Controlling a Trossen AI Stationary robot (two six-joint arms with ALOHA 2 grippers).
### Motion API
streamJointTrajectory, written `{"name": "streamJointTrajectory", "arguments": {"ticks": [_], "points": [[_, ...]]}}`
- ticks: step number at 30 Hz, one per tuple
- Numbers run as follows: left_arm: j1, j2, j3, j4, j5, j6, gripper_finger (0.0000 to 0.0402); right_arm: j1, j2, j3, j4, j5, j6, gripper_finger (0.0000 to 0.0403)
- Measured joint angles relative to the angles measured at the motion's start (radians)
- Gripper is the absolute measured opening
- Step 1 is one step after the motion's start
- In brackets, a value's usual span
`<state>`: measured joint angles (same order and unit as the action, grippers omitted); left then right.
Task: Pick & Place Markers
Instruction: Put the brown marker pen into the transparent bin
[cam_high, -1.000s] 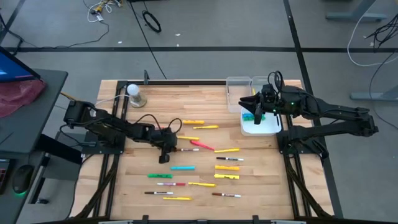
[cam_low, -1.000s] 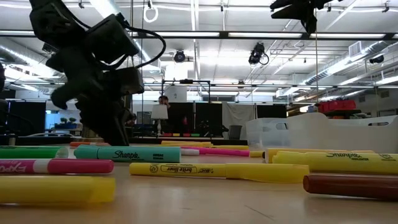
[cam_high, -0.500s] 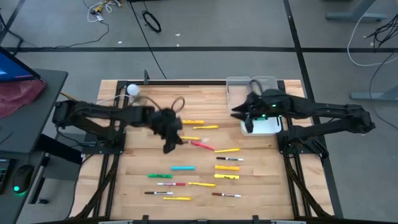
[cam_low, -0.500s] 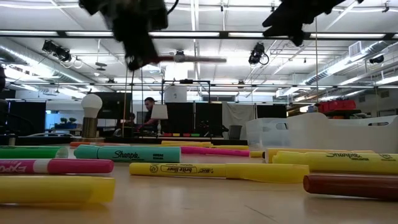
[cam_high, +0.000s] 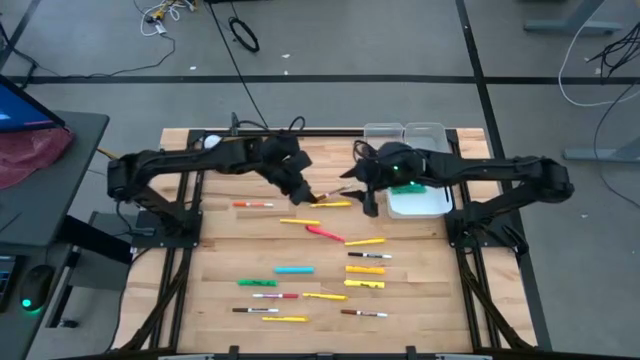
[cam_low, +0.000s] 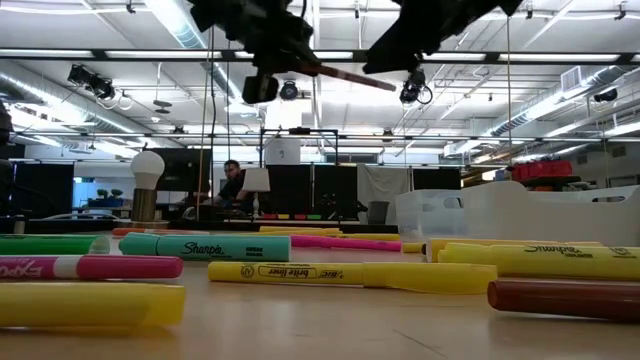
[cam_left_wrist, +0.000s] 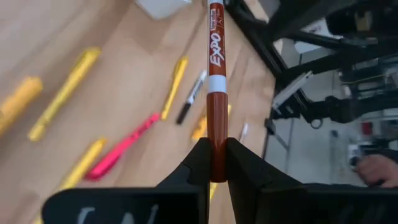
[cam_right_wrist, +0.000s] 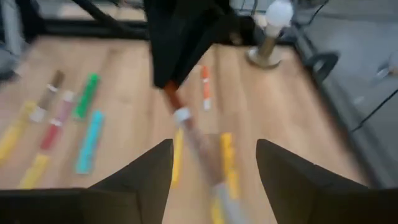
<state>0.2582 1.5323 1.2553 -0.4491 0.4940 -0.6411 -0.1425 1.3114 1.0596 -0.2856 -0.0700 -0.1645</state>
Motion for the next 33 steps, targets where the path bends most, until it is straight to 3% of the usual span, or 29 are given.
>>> {"name": "streamJointTrajectory", "arguments": {"ticks": [5, 9, 18, 23, 27, 33], "points": [[0.010, 0.026, 0.010, 0.027, 0.003, -0.034, 0.0040, -0.001, 0.087, 0.053, -0.090, -0.057, -0.181, 0.0233], [0.009, 0.026, 0.010, 0.029, 0.001, -0.034, 0.0038, 0.003, 0.135, 0.056, -0.113, -0.066, -0.211, 0.0220], [0.008, 0.026, 0.010, 0.028, -0.001, -0.039, 0.0046, 0.013, 0.146, 0.057, -0.090, -0.050, -0.195, 0.0098], [0.009, 0.025, 0.010, 0.037, -0.035, -0.017, 0.0049, 0.014, 0.145, 0.057, -0.114, -0.063, -0.110, 0.0023], [0.018, 0.025, 0.010, 0.051, -0.090, 0.033, 0.0062, 0.011, 0.145, 0.057, -0.162, -0.073, 0.058, 0.0022], [0.081, 0.026, 0.010, 0.048, -0.112, 0.055, 0.0138, -0.069, 0.090, 0.056, -0.339, -0.082, 0.346, 0.0029]]}}
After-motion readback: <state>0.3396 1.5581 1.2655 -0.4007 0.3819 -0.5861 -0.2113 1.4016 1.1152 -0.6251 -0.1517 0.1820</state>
